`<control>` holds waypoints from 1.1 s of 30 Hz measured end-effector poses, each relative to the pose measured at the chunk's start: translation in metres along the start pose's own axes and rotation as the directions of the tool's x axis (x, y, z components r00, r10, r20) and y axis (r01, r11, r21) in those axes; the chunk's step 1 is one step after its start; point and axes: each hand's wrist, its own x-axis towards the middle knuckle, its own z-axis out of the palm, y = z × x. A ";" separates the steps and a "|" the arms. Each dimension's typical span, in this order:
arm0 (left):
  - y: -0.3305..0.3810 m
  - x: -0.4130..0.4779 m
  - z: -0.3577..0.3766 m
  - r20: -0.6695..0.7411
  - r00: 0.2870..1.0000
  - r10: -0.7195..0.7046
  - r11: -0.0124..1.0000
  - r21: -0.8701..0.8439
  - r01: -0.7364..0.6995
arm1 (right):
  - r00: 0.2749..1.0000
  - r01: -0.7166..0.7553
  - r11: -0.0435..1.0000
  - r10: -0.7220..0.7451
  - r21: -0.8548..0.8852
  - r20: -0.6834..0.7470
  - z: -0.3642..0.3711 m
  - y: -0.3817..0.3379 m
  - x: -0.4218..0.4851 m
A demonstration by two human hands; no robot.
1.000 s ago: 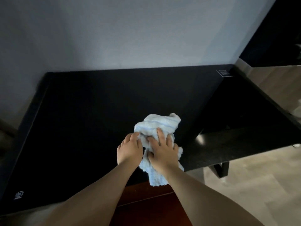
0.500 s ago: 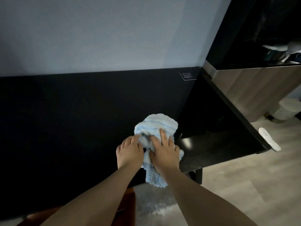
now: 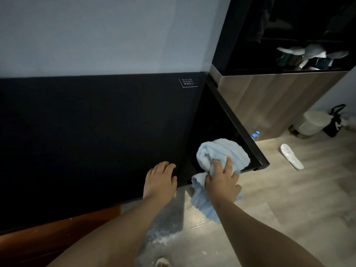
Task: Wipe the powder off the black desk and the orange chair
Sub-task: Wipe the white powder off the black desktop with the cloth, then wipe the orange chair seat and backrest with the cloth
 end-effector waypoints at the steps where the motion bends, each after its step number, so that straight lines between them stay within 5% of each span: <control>1: -0.001 -0.007 0.000 0.001 1.000 0.004 1.000 -0.001 -0.004 | 1.000 -0.029 0.999 0.029 0.023 0.004 -0.001 0.004 -0.004; 6: -0.017 -0.051 -0.004 0.017 1.000 0.023 0.998 -0.051 -0.022 | 0.992 -0.114 0.990 0.109 0.083 0.059 0.000 0.019 -0.042; 9: -0.033 -0.090 -0.005 -0.006 1.000 0.022 0.998 -0.055 -0.023 | 0.961 -0.222 0.954 0.180 0.199 0.212 0.010 0.020 -0.081; 15: -0.077 -0.176 -0.022 -0.064 0.998 0.013 1.000 -0.015 -0.013 | 0.947 -0.159 0.953 0.074 0.257 0.312 0.039 0.002 -0.179; 24: -0.158 -0.262 -0.066 -0.108 0.994 0.016 0.997 0.074 -0.008 | 0.950 0.295 0.925 -0.311 0.239 0.034 0.020 -0.092 -0.264; 28: -0.202 -0.289 -0.076 -0.067 0.992 -0.110 0.985 0.128 0.118 | 0.825 0.563 0.819 -0.565 0.107 -0.014 0.016 -0.137 -0.291; 33: -0.252 -0.316 -0.078 0.026 0.960 -0.279 0.941 0.204 0.268 | 0.623 0.777 0.624 -0.746 -0.079 0.236 0.032 -0.181 -0.323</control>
